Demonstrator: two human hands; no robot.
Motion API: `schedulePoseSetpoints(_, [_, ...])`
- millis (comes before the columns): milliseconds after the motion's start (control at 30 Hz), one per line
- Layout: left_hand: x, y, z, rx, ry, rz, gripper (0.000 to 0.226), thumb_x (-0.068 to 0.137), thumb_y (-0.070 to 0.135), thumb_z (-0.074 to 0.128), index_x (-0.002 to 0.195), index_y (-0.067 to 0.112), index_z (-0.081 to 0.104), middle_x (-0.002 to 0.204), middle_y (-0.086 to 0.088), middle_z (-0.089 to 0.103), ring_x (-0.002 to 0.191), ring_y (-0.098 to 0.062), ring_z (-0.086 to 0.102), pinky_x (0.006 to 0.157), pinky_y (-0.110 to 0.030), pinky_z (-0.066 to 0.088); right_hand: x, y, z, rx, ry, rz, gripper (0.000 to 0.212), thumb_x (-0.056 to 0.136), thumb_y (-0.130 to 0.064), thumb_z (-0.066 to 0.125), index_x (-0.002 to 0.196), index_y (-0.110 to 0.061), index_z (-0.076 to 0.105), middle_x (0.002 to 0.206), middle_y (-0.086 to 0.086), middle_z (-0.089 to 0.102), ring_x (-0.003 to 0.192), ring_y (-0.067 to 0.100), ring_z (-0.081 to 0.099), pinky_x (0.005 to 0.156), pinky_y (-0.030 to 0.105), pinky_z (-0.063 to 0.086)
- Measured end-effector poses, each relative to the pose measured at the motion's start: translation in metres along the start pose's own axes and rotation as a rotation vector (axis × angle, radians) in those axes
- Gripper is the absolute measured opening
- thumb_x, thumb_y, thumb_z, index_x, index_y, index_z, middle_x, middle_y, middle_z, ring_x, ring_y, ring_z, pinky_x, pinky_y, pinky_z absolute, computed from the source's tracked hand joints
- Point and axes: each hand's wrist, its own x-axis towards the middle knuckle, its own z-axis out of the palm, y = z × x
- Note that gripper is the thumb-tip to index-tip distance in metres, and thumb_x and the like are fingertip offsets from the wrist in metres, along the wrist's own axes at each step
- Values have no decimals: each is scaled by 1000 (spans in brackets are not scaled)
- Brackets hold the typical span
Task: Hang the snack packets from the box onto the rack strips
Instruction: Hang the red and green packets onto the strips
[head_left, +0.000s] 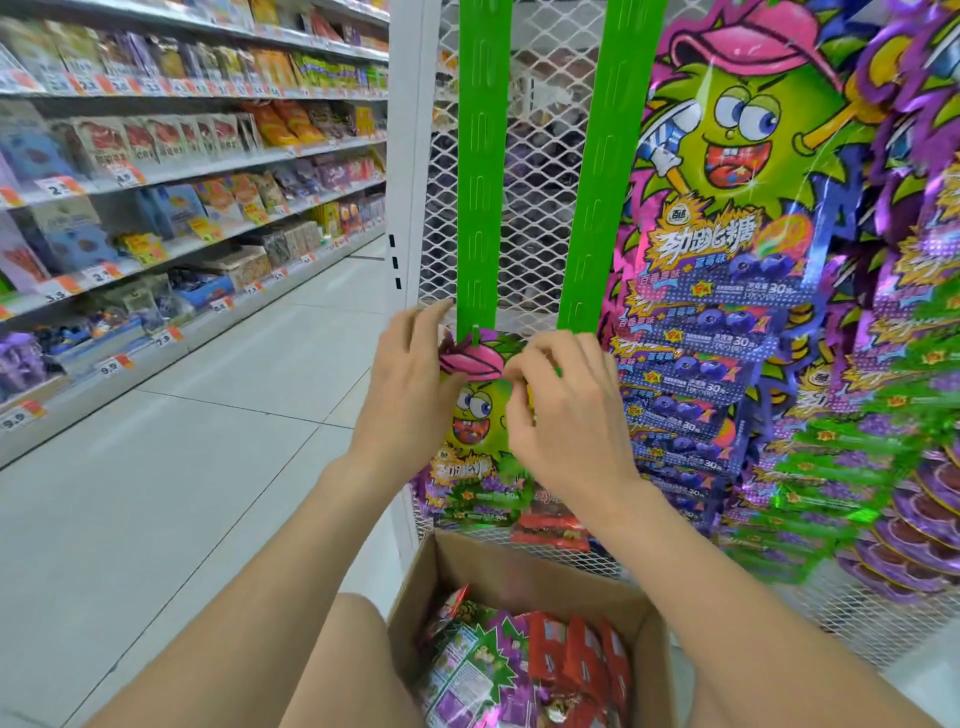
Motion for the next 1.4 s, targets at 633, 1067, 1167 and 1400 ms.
schedulePoseSetpoints(633, [-221, -103, 216, 469, -955, -811, 35, 100, 25, 59, 132, 11, 61, 132, -11, 65, 123, -34, 65, 95, -42, 54, -91, 58, 61, 286, -1290, 57, 16, 96, -23, 58, 104, -21, 72, 95, -2, 67, 99, 21, 58, 88, 43, 54])
schedulePoseSetpoints(1067, [-261, -152, 269, 529, -946, -764, 19, 97, 25, 66, 112, 14, 63, 115, -10, 67, 105, -33, 68, 86, -44, 58, -91, 68, 68, 257, -1530, 55, 35, 100, -33, 59, 118, -6, 73, 107, 16, 75, 98, 32, 69, 85, 45, 60])
schedulePoseSetpoints(1167, [-254, -138, 261, 533, -989, -735, 29, 96, 31, 69, 118, 13, 63, 119, -8, 67, 111, -32, 67, 88, -42, 56, -90, 68, 69, 211, -1576, 71, 32, 101, -25, 55, 112, -3, 74, 104, 18, 75, 94, 33, 69, 81, 44, 60])
schedulePoseSetpoints(1400, [-187, -83, 211, 239, -1143, -888, 27, 87, 30, 70, 98, 5, 65, 97, -11, 71, 82, -31, 75, 78, -41, 65, -85, 68, 63, 28, -1603, 216, 34, 97, -1, 44, 65, -12, 38, 65, 7, 36, 57, 22, 32, 50, 32, 29])
